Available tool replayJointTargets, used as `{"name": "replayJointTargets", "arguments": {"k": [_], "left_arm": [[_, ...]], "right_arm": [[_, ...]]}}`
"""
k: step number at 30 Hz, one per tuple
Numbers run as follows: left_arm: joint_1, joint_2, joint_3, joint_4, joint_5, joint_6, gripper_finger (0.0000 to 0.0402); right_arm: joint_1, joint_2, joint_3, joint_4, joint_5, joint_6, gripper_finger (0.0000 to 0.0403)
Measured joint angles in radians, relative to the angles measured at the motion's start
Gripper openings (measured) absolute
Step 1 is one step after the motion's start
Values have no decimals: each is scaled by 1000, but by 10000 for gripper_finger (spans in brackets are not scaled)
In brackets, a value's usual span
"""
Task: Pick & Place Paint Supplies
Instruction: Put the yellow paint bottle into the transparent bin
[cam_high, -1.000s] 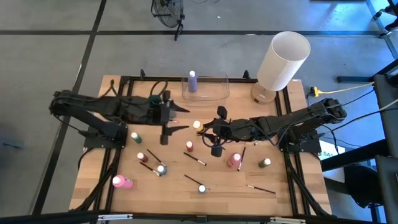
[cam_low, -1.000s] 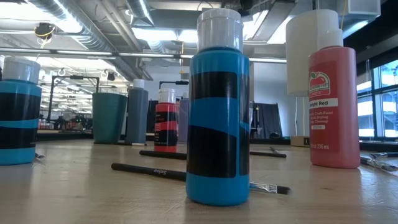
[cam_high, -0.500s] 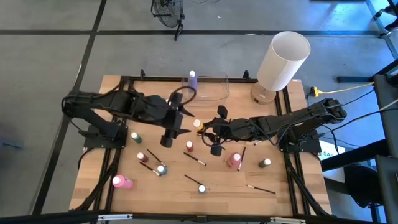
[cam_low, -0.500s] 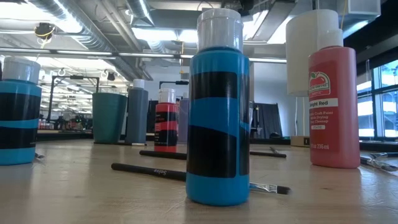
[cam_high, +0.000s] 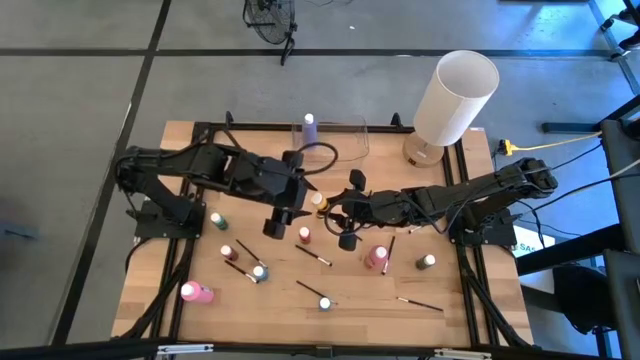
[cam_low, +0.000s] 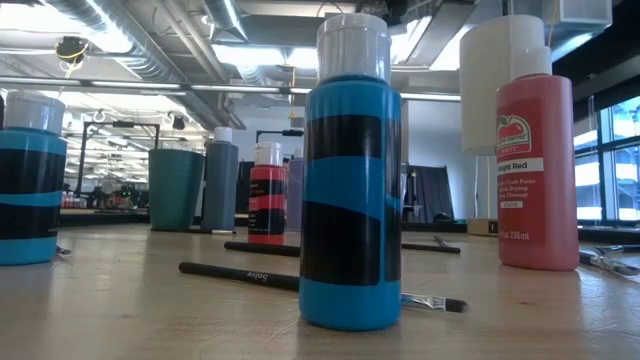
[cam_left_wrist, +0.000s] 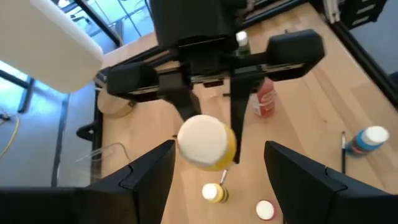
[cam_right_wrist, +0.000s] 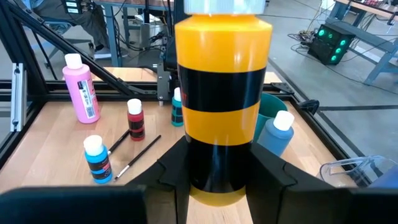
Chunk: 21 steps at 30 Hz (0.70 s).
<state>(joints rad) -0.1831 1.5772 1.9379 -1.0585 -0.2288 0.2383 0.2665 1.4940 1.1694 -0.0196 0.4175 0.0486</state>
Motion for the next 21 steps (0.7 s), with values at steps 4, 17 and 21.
{"name": "replayJointTargets", "arguments": {"k": [4,17,21], "left_arm": [[13,0,3,3,7,0,242],[28,48,4,11,20,24,242],[28,45,4,21,19,59,242]], "right_arm": [[0,0,0,-3,0,0,113],[0,0,0,-4,0,8,113],[0,0,0,-8,0,8,113]]}}
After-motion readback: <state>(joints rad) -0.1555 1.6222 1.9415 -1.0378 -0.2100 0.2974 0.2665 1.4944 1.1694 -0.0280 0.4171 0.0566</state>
